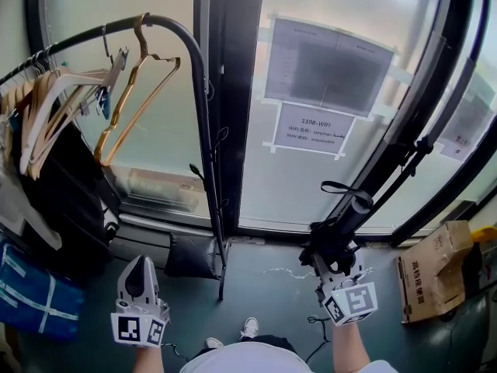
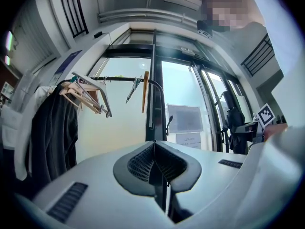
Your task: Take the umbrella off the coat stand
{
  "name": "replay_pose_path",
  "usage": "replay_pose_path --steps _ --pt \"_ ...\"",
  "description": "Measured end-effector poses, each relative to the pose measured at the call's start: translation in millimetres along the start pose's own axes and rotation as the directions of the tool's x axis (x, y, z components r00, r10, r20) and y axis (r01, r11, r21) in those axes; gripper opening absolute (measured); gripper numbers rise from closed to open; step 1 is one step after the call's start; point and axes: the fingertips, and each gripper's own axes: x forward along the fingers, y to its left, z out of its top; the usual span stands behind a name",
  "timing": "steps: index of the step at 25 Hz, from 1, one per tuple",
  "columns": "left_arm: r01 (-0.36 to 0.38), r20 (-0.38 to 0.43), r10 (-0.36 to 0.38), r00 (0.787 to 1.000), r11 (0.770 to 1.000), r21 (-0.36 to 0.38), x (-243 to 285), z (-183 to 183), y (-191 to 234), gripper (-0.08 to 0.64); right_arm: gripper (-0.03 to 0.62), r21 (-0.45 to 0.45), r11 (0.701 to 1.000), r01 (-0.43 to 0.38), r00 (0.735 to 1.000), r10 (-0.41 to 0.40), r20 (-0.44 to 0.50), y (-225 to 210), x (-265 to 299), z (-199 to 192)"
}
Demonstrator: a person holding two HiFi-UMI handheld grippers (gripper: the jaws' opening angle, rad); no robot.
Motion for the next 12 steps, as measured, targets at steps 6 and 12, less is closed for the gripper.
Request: replay_pose_path --steps 6,12 --pt "-0.061 -0.023 0.062 0.998 0.998 0.027 -16.0 -7.1 16.4 0.026 0.237 0.031 0.999 0.04 0.999 -0.039 -0.031 22.0 -28.2 -21.2" --pt "-0.096 -0.044 0.098 0.994 0.995 0.037 -28.6 -11.5 19.9 0.026 0.237 0.047 0.997 0.053 0.996 -0.05 -0.07 26.6 -35.2 -35.2"
